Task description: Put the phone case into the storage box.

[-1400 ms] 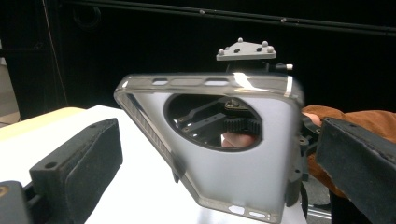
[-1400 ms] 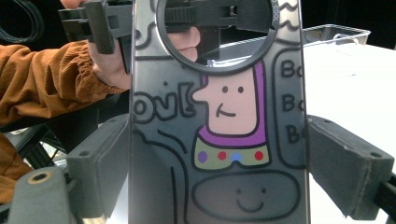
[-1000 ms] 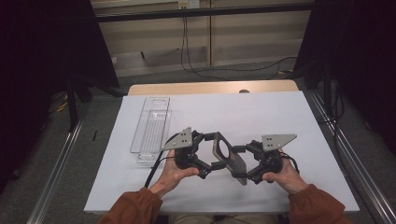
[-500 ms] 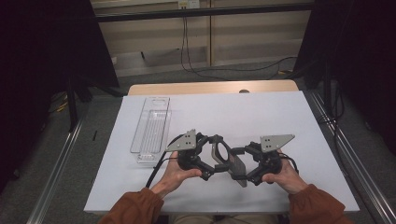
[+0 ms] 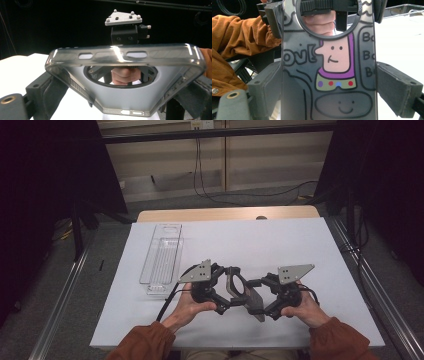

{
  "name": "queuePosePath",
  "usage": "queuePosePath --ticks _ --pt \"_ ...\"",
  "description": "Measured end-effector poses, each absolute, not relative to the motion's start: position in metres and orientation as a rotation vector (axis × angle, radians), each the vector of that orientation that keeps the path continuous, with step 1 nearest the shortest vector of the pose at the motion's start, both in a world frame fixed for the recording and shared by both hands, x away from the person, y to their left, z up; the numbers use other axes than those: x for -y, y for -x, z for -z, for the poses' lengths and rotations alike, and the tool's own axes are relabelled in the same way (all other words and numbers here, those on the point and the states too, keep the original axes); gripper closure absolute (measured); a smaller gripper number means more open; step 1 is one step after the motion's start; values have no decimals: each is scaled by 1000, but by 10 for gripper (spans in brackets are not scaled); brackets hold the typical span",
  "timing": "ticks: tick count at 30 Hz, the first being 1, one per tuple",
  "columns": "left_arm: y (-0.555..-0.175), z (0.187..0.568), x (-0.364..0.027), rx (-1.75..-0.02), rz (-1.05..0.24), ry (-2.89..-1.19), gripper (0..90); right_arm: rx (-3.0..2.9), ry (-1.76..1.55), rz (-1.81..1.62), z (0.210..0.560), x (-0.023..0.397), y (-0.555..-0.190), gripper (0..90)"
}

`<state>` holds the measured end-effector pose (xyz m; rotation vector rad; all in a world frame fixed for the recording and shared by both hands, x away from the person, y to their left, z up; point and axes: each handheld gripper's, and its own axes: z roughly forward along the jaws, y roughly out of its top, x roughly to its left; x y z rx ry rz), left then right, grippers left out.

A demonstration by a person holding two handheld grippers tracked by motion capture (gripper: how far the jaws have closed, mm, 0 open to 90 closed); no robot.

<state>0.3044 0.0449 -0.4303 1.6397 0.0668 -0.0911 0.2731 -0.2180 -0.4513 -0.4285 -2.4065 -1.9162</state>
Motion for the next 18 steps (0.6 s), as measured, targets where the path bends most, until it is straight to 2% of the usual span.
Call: queuePosePath --ticks 18 --pt "-304 427 -43 -88 91 -1655 102 2430 429 1927 451 219 -275 120"
